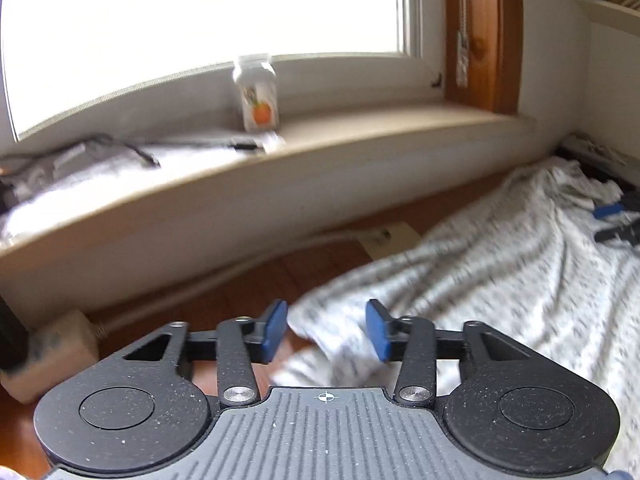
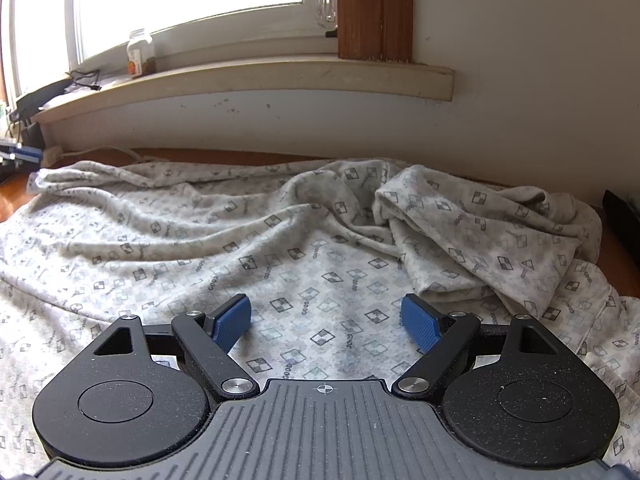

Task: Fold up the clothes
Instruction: 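Open the right gripper and move both grippers back over the garment, then close the left gripper on the garment edge while the right gripper pinches fabric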

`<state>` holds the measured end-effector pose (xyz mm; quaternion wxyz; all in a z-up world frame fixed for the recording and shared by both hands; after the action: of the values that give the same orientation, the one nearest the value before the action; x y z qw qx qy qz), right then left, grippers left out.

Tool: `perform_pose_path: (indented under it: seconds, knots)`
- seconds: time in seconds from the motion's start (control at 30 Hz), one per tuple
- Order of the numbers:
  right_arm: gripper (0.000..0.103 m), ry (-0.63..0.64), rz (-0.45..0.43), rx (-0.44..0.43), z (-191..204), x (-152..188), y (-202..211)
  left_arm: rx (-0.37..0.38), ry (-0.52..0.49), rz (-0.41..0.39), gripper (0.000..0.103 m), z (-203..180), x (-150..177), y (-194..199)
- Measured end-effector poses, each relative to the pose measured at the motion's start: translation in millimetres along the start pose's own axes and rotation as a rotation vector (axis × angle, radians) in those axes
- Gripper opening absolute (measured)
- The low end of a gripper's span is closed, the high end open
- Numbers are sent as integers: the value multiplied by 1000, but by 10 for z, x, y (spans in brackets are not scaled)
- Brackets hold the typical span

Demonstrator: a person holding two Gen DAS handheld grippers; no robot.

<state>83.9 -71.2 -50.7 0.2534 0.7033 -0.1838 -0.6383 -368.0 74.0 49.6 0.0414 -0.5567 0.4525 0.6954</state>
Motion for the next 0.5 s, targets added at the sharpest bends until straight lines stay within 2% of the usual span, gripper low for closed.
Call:
perform_pose_path:
  seconds: [0.13,0.3,0.4,0.5]
  knots:
    - [82,0,-4,2,3,2,8,3,-24,26,62,56,-137,-252]
    - [82,16,-47,-8,7,-40,90,27,-32,114,62,152,-145,-683]
    - [82,113,-68,23,25,-290,144,77,-26,144,62,163,-122,-797]
    - [82,189,-74,74,-38,-625,74,97,-44,166,62,132,-97,-843]
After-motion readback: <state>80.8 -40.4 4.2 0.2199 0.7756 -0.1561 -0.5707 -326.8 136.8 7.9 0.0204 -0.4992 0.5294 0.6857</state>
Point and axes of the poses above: each gripper's, at about its wrist camera, not at the fingertips, and y roughly against the way its jaws point, z to its left, x to its underside, the point moved 4 cm from there along -y, roughly the way its jaws point, and after that the axes turned 6 degrees about y, right-handed, at the moved point
